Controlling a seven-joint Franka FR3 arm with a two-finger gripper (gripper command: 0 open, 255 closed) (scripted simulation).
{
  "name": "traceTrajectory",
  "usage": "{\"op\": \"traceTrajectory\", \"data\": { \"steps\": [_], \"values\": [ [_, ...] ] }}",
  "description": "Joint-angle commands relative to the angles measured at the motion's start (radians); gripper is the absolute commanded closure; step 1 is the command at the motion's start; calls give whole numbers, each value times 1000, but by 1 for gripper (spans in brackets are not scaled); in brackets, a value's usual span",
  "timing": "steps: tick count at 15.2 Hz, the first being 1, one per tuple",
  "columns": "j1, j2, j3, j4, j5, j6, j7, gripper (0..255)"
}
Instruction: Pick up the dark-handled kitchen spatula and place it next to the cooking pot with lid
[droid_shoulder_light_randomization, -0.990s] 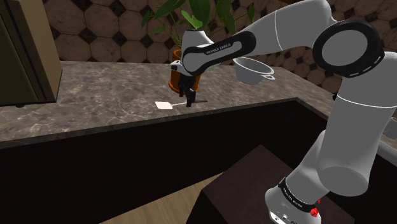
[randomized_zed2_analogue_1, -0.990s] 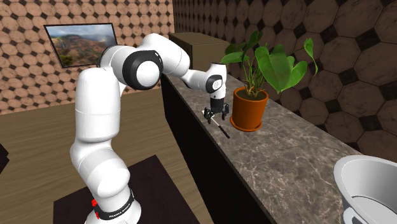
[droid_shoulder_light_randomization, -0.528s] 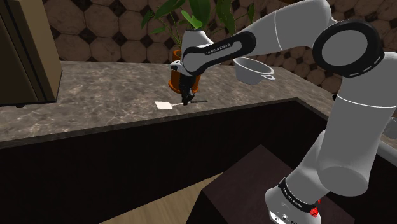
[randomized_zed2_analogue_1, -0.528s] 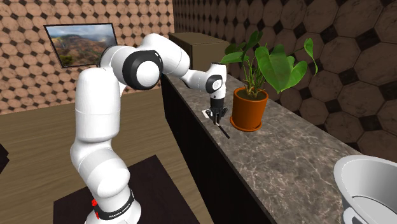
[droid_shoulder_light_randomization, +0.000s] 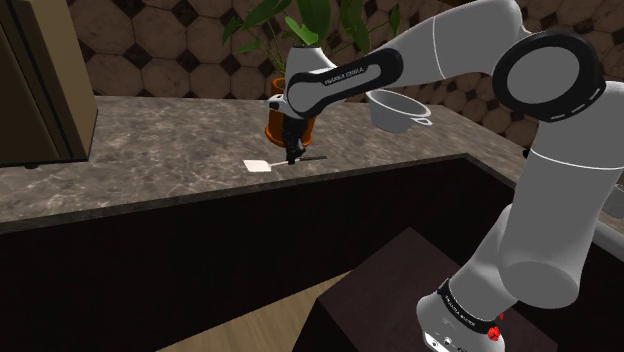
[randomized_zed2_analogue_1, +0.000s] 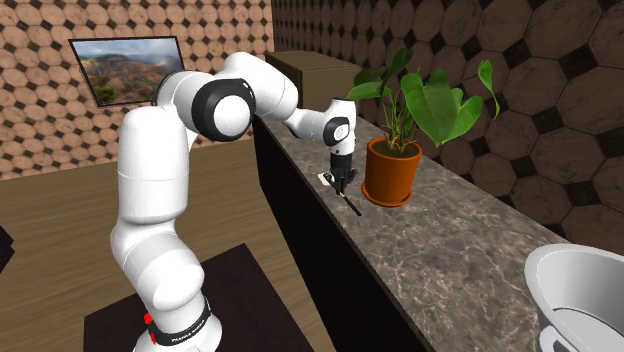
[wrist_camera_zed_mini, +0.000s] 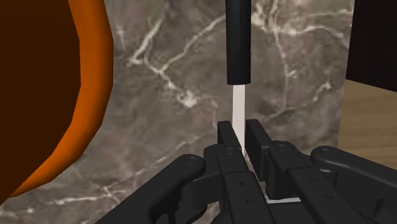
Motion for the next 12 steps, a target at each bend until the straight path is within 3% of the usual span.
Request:
{"op": "traceTrajectory", "data": {
  "steps": [1, 12],
  "values": [
    [0, -9, 0, 9, 0, -18, -1, 255],
    [1, -68, 0, 80, 1, -148, -7, 255]
  ]
}}
